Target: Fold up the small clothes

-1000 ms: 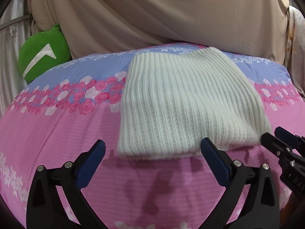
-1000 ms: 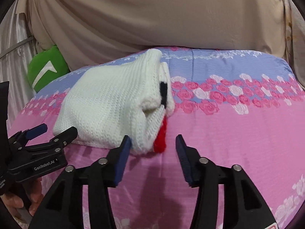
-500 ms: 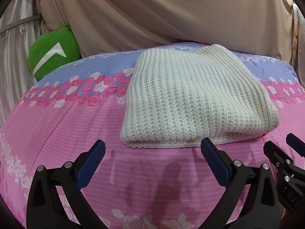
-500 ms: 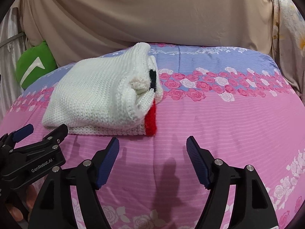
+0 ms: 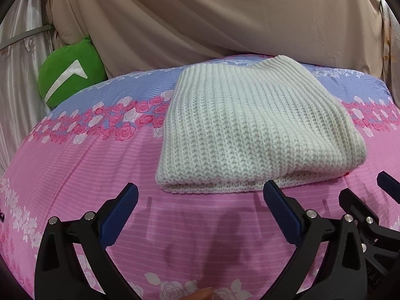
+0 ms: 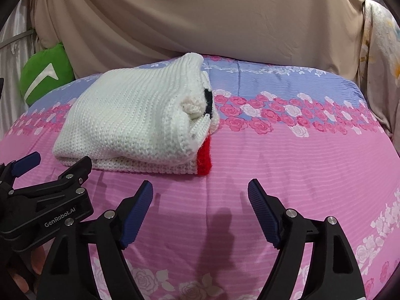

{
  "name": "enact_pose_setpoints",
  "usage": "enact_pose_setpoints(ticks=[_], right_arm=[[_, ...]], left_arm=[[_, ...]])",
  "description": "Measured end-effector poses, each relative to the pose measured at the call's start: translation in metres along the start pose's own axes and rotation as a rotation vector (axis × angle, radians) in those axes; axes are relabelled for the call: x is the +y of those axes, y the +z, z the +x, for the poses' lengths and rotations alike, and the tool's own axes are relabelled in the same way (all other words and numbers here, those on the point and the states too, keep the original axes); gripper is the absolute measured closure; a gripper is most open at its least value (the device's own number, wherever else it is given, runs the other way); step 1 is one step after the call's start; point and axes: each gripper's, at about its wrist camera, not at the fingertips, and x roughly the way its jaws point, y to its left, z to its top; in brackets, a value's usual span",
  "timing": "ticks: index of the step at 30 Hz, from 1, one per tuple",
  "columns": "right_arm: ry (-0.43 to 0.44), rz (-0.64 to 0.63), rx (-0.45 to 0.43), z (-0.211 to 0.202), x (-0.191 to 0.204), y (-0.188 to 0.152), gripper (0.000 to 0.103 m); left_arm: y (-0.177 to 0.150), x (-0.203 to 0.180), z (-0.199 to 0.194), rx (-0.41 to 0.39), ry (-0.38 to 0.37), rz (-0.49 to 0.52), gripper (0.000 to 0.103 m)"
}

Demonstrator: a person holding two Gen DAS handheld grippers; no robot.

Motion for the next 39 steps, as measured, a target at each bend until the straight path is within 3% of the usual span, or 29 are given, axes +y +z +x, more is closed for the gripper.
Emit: enact_pose_setpoints(ticks=[39], right_arm=[[-0.03,0.018,0.017,0.003,-0.0013,0.0001,0.026]], left_arm=[[-0.0012,-0.007,0.0019,0.02,0.039,0.019,0.005]])
